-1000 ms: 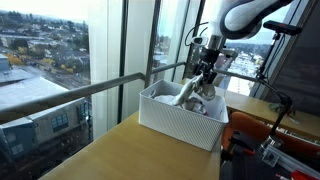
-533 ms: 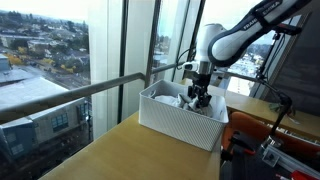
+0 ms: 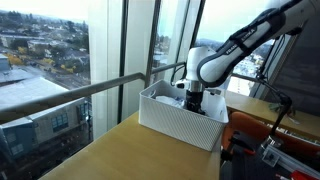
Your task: Put the pile of cloths on the table into the white basket
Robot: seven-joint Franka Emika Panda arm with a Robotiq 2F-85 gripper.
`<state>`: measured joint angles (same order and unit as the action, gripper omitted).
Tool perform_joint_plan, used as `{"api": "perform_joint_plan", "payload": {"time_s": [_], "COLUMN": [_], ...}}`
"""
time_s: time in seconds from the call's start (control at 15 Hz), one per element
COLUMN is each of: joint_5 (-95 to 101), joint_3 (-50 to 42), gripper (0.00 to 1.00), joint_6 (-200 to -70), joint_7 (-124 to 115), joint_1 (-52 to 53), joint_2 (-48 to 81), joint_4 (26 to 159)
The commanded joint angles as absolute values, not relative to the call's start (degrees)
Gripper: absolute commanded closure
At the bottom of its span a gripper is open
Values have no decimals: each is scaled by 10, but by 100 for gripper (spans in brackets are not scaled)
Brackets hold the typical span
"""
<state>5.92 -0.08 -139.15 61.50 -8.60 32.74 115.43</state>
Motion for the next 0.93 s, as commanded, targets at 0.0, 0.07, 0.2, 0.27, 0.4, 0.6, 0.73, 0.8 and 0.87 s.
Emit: {"api": "perform_joint_plan", "payload": {"time_s": [0.0, 0.07, 0.2, 0.27, 0.4, 0.6, 0.73, 0.8, 0.87], "joint_5": [56, 56, 60, 64, 67, 76, 83, 85, 89], "joint_3": [13, 12, 8, 6, 6, 5, 3, 2, 2], "gripper": [55, 47, 34, 26, 12, 0, 0, 0, 0], "joint_6": [-1387, -1388, -1378, -1375, -1372, -1368, -1360, -1354, -1350], "joint_7": [612, 611, 597, 587, 566, 542, 528, 524, 519], "joint_1": [-96, -96, -89, -85, -76, -64, -56, -53, -50], "joint_2": [364, 356, 333, 321, 293, 256, 233, 222, 212], "joint_4": [1121, 1126, 1135, 1141, 1153, 1157, 1154, 1150, 1149]}}
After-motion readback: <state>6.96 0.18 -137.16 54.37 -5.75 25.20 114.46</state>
